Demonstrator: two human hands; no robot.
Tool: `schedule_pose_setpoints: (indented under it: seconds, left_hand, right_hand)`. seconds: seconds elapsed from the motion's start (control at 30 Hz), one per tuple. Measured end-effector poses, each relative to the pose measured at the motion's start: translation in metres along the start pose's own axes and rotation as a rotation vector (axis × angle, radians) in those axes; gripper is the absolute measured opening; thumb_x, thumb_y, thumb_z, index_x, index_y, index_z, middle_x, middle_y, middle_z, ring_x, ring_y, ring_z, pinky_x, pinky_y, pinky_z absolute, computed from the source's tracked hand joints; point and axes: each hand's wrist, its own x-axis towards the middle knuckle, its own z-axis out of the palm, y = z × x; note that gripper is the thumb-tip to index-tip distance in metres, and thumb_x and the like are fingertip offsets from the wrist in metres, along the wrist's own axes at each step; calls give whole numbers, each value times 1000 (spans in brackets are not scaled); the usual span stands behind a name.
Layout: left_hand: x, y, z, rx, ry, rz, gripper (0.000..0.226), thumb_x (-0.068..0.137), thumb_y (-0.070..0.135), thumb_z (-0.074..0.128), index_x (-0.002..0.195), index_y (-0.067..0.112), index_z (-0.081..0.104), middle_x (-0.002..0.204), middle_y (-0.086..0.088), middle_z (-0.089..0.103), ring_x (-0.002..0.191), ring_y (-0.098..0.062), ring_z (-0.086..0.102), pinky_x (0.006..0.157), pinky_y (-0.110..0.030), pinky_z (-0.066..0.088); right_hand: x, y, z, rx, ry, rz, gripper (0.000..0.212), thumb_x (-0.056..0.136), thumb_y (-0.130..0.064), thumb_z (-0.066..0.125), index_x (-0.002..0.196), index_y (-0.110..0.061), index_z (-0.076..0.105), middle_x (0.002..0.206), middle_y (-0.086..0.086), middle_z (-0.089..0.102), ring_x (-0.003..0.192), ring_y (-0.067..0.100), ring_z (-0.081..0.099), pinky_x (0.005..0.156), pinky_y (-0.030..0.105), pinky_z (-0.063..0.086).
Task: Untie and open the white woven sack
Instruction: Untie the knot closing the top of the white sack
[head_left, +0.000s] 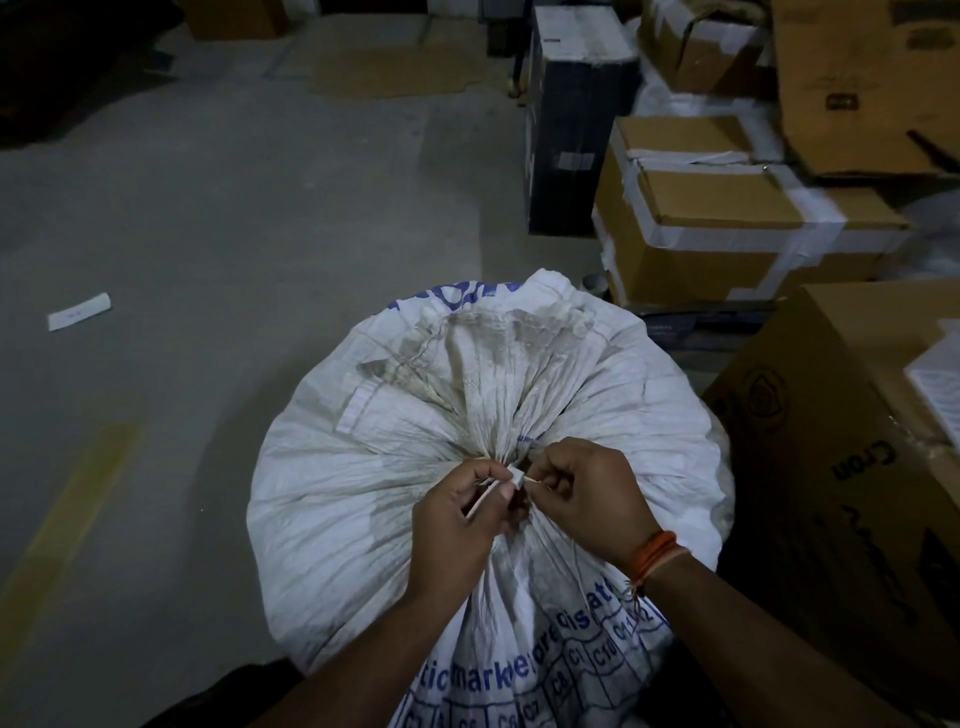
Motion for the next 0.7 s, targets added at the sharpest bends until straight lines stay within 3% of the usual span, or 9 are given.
schedule_pose_setpoints:
  seconds: [0.17,0.33,0.7]
  left_hand:
    - [-1,-6,-2,145,60,132,12,99,18,71,102,28,78,102,7,82,93,-14,80,80,-47,68]
    - [-5,-7,-6,372,107,288,11,98,38,69,106,36,76,100,23,80,94,2,77,82,-37,65]
    - [-2,-10,-4,303,134,232,12,97,22,74,98,33,78,88,18,80,82,-3,78,75,-40,67]
  right_hand:
    - [1,-1,1,26,-6,-1,11,78,-12,81,75,-20,73,73,-6,66,63,-1,57,60,5,42]
    - [0,1,-3,-1,-34,-9,11,73,-18,83,72,-24,73,69,-9,65,62,3,58,58,13,47]
    - [4,2,-1,6,-45,-36,10,75,-9,82,72,-16,75,71,-2,65,64,7,58,60,24,50]
